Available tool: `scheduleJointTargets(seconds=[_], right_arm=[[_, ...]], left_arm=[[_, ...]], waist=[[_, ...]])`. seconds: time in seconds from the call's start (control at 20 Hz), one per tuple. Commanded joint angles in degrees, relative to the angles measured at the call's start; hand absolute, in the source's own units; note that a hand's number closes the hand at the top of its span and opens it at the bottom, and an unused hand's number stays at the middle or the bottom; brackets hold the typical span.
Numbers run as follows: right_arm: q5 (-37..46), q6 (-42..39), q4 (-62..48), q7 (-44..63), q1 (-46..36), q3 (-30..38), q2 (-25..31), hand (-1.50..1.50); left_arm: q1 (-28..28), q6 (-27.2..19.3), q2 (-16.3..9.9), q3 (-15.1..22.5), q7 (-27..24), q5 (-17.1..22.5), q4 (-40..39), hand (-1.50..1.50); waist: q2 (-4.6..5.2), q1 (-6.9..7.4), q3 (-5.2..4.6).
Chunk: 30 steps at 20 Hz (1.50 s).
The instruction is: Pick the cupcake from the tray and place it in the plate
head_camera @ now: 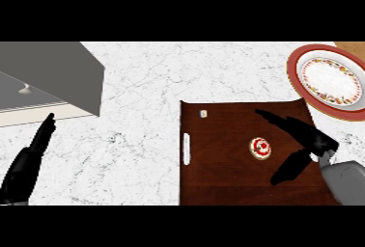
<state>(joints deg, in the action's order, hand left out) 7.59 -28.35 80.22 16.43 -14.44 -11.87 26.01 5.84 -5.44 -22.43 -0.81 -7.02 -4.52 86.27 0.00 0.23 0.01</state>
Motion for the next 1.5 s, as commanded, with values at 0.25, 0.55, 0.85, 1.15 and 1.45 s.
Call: scheduleJointTargets(seconds=[0.25, 0.55, 0.85, 1.15, 1.45], right_arm=[[8.62, 1.59, -0.71, -3.79, 4.04, -1.53, -6.85, -1.5], [8.23, -0.46, -4.04, -8.28, -0.11, 4.54, -7.93, 1.5], [11.91, -2.76, -15.61, -19.1, -1.32, 15.2, 14.24, 1.5], [17.06, 2.02, -25.28, -24.37, -1.17, 21.7, 28.37, 1.5], [19.48, 12.54, -34.1, -32.71, -2.6, 27.66, 34.7, 1.5]], left_arm=[[0.55, -0.05, 3.92, -0.49, 1.72, -4.62, 2.52, 0.0], [-4.06, 4.02, 2.91, -5.16, 0.57, -4.04, -2.13, 0.0], [0.3, 4.03, 2.34, -5.84, -0.75, -3.3, 0.51, 0.0], [-0.04, 3.81, 3.81, -4.48, -0.95, -3.4, 1.23, 0.0], [-1.0, 3.01, 4.62, -3.73, -1.61, -4.21, 1.28, 0.0]], waist=[[-0.04, -0.14, 0.0], [-0.01, -0.19, -0.01], [0.86, 0.03, 0.22], [2.33, 0.44, 0.87], [2.31, 1.45, 1.1]])
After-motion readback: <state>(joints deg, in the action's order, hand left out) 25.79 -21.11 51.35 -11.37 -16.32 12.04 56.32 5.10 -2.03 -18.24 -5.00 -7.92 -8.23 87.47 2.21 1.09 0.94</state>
